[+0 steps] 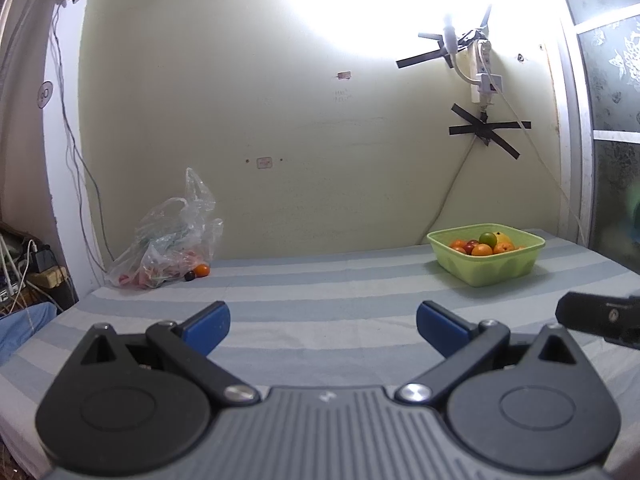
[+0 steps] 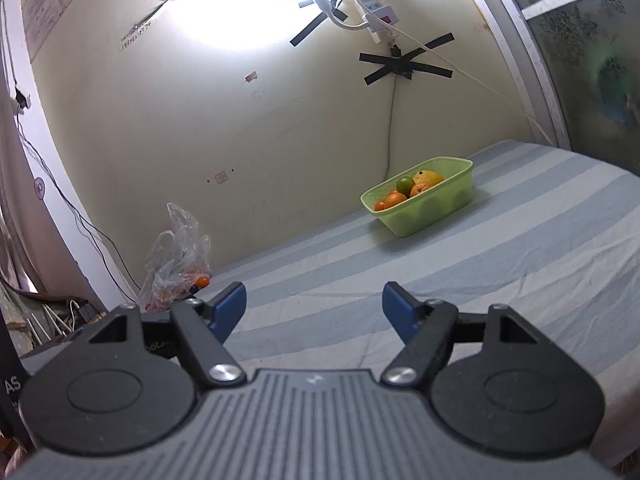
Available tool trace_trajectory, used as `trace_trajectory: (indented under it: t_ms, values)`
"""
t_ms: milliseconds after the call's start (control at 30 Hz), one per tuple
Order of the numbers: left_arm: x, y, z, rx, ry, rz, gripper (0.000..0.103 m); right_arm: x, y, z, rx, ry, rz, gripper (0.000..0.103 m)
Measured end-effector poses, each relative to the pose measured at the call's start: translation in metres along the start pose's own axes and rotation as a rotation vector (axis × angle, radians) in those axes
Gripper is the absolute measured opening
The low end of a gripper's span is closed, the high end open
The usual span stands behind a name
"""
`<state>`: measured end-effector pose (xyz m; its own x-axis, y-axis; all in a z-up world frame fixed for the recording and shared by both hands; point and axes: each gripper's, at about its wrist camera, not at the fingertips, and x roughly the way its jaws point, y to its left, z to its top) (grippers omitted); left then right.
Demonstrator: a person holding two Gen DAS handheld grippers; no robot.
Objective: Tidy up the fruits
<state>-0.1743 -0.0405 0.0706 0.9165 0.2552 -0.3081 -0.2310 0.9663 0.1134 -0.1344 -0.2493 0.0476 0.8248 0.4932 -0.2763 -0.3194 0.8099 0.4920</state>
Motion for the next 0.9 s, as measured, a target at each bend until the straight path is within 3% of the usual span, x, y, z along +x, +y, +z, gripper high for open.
trace_trajectory:
  t_ms: [200, 433, 900]
  values:
    - [0.003, 0.010, 0.001, -0.054, 0.013, 0.000, 0.103, 0.003, 0.001, -0.002, -0.007, 0.026, 0.002, 0.077]
    - [0.010, 0.007, -0.006, -0.041, 0.083, -0.015, 0.103, 0.002, 0.002, -0.002, -0.008, 0.020, -0.002, 0.077]
    - [0.010, 0.002, -0.008, -0.011, 0.076, 0.007, 0.103, 0.003, 0.003, -0.004, -0.008, 0.026, -0.001, 0.077]
